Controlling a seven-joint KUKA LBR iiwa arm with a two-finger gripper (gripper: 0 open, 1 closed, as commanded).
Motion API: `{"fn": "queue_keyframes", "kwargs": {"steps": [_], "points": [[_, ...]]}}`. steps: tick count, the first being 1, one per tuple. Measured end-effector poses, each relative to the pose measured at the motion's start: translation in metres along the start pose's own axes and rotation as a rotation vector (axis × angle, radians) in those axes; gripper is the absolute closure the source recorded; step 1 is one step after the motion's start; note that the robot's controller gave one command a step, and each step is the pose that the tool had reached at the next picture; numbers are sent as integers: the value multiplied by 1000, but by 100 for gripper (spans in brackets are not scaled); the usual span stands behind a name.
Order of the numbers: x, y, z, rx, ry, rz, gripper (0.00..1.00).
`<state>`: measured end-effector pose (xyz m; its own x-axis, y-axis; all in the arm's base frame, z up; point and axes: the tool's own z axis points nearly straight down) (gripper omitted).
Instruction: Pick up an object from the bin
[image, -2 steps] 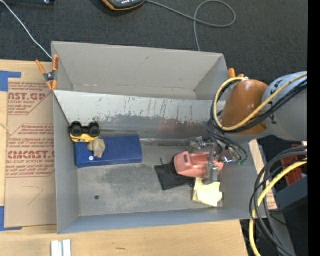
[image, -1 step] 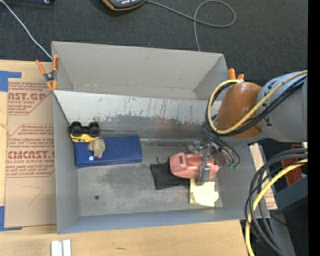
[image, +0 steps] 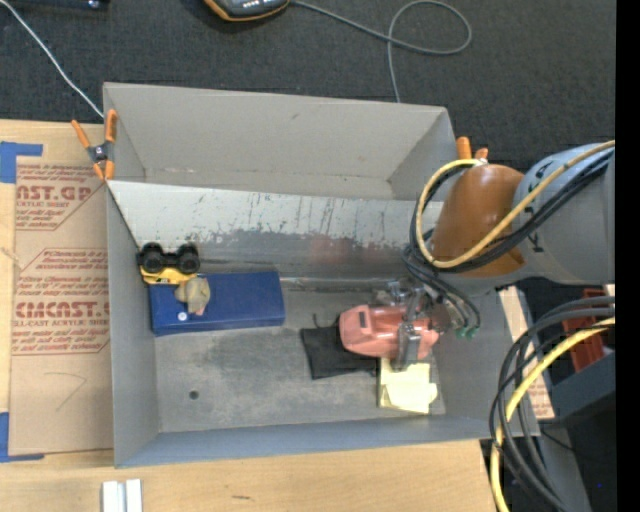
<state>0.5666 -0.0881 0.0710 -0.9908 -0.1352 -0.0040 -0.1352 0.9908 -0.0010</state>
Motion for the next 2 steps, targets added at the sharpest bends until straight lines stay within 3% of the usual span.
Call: {"fn": "queue_keyframes", "kwargs": {"steps": [2], "points": [[3, 2, -13, -4, 10, 0, 100]]}}
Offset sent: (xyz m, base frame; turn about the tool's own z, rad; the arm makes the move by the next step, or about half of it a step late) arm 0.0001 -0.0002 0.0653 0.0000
